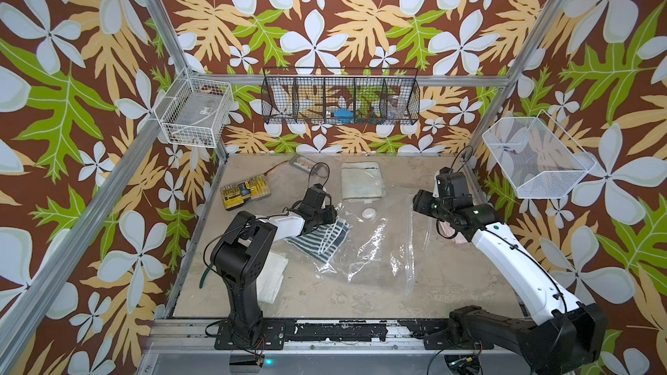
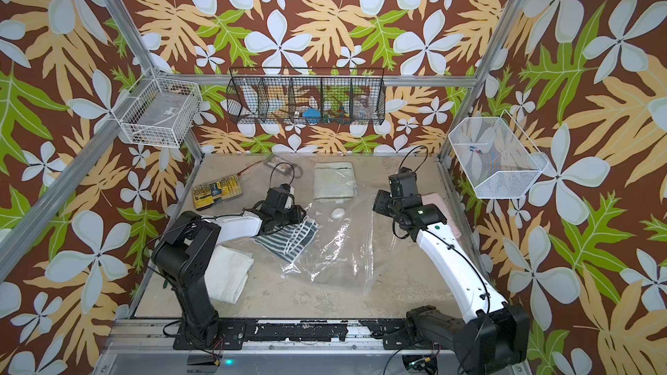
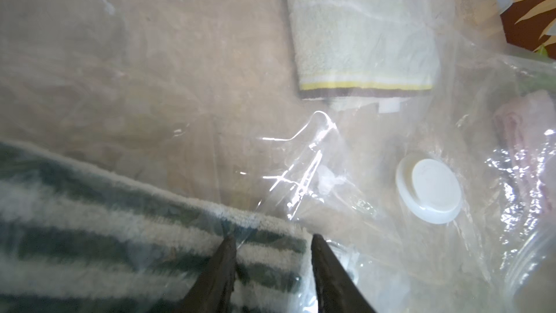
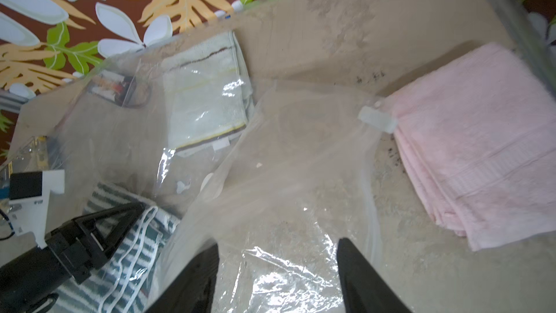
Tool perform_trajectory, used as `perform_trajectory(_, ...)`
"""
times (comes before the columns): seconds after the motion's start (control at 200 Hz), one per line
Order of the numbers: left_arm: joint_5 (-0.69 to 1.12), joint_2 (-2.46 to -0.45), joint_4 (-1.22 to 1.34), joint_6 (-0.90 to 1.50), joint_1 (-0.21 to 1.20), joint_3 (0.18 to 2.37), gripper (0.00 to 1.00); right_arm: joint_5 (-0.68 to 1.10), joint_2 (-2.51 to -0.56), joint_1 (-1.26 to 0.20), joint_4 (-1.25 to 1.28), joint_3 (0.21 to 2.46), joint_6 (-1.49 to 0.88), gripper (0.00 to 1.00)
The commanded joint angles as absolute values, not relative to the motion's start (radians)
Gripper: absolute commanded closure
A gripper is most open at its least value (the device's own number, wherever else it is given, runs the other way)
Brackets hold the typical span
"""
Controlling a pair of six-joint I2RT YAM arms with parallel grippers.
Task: Place the folded towel into the vacuum bag
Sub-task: Pick up the towel from the center of the board.
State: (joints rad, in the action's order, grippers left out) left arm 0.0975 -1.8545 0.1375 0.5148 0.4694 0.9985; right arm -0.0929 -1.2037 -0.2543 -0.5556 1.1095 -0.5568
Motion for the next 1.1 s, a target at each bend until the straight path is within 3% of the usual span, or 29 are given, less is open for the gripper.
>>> perform_trajectory(0.0,0.023,-1.853,0.012,0.457,0.459,1.009,0.56,-0.200,-1.194,-0.246,-0.546,1.143,-0.500,0.34)
perform_trajectory(0.295,0.018,-1.785,-0.038,0.457,0.459,0.974,0.57,-0.123,-1.303,-0.198,-0.501,1.218,-0.482,0.28)
perform_trajectory(0.46,0.013,-1.759,-0.045,0.465,0.459,0.946,0.56,-0.023,-1.537,-0.201,-0.422,1.272,-0.514,0.22)
perform_trajectory(0.761,0.045,-1.683,-0.066,0.497,0.459,0.958,0.55,0.017,-1.919,-0.215,-0.257,1.474,-0.552,0.23)
perform_trajectory(1.096,0.115,-1.586,-0.038,0.505,0.459,0.984,0.53,-0.028,-2.273,-0.285,-0.365,1.850,-0.533,0.24)
